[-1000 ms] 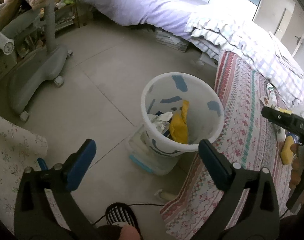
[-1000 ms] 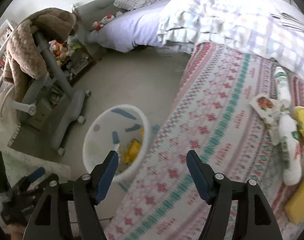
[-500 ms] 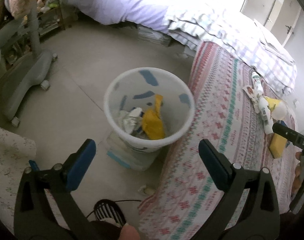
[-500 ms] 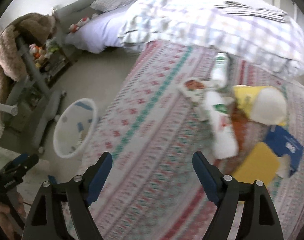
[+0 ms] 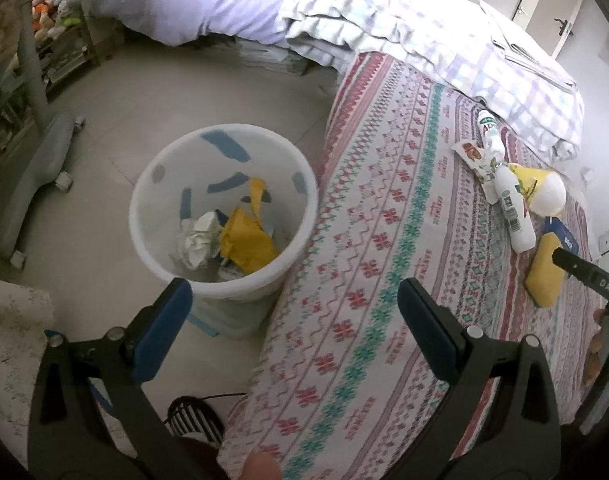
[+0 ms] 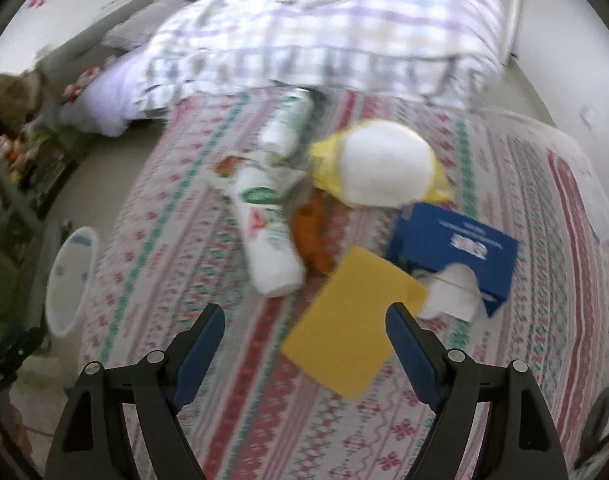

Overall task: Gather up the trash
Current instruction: 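Grasp the yellow sponge with the right tool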

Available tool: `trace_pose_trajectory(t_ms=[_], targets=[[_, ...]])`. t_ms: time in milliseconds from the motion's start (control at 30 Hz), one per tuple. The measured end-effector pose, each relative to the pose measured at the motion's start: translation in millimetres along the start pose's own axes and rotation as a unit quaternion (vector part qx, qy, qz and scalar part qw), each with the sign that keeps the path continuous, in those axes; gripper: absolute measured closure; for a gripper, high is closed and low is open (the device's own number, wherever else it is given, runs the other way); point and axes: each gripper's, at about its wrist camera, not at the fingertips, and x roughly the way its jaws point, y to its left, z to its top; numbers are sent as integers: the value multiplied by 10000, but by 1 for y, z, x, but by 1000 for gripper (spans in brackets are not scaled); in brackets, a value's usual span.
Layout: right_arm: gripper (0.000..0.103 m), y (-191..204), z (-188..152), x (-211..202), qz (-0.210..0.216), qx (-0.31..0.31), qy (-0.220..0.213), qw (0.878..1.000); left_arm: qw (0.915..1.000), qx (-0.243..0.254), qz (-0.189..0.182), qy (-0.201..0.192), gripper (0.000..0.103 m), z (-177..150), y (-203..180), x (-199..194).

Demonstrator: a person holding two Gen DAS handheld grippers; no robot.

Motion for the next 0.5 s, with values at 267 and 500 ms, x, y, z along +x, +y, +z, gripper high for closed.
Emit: trace_pose_trajectory(t_ms=[267,500], targets=[[19,-19,3,26,-320,586,169,9976,9999,-49,-132,-1,1,6,-21,2],[21,-28,2,48,-254,810,424,9955,9999,62,-112,-12,1,7,-37,4]])
